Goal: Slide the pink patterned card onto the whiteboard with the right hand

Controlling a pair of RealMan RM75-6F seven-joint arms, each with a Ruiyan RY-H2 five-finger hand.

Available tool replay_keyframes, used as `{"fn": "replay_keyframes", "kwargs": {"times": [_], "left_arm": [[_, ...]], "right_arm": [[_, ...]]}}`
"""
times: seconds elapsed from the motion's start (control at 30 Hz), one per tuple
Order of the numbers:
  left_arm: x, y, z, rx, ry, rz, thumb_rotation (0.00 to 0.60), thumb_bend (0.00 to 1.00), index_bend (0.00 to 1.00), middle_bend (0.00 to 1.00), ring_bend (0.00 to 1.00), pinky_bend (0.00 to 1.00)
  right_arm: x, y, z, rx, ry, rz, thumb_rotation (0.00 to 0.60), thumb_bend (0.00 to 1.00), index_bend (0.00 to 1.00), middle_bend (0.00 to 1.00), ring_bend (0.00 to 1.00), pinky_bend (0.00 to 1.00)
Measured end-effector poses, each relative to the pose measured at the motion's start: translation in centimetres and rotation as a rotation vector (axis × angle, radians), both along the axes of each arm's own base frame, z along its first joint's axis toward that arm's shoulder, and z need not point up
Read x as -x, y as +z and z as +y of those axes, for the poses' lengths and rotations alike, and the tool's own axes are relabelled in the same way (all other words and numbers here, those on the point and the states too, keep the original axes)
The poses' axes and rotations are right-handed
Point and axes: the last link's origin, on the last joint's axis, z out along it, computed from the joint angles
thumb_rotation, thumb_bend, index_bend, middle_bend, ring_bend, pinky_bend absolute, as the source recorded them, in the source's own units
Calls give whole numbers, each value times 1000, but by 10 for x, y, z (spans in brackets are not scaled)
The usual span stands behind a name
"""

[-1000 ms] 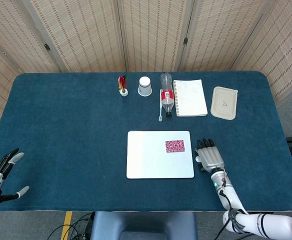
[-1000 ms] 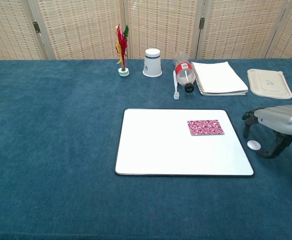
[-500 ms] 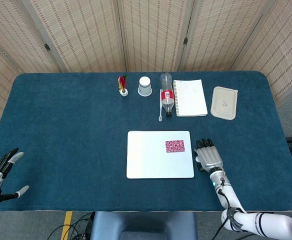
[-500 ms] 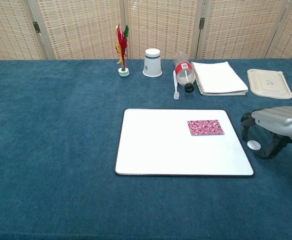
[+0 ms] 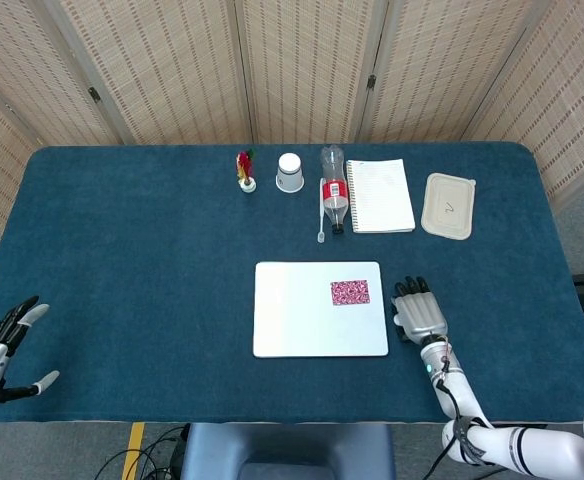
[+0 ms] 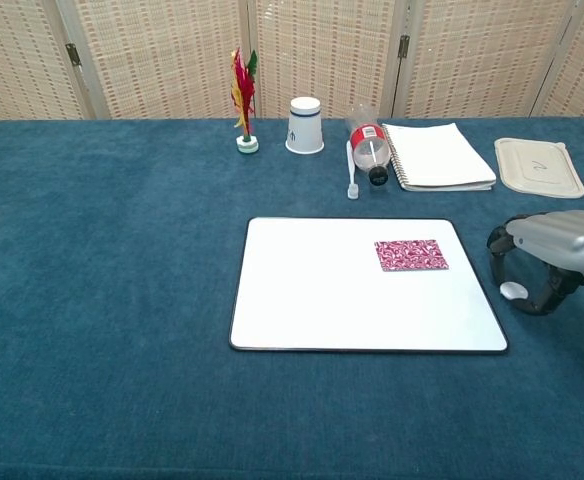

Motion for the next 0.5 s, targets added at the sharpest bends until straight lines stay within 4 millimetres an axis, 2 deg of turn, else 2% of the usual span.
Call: {"fn": "replay_keyframes", "kwargs": {"times": [0.3,0.5], "left_arm": [[-2,-1,-1,5,-14,-8,600,255,99,30,18,182],[-3,1,-3,3,-18,-16,600,255,98,30,18,181]], "right_arm": [[-22,26,-1,71,46,-57,600,355,493,156,0,0],[-44,18,-18,41,69,-69,600,351,493,156,0,0]]}}
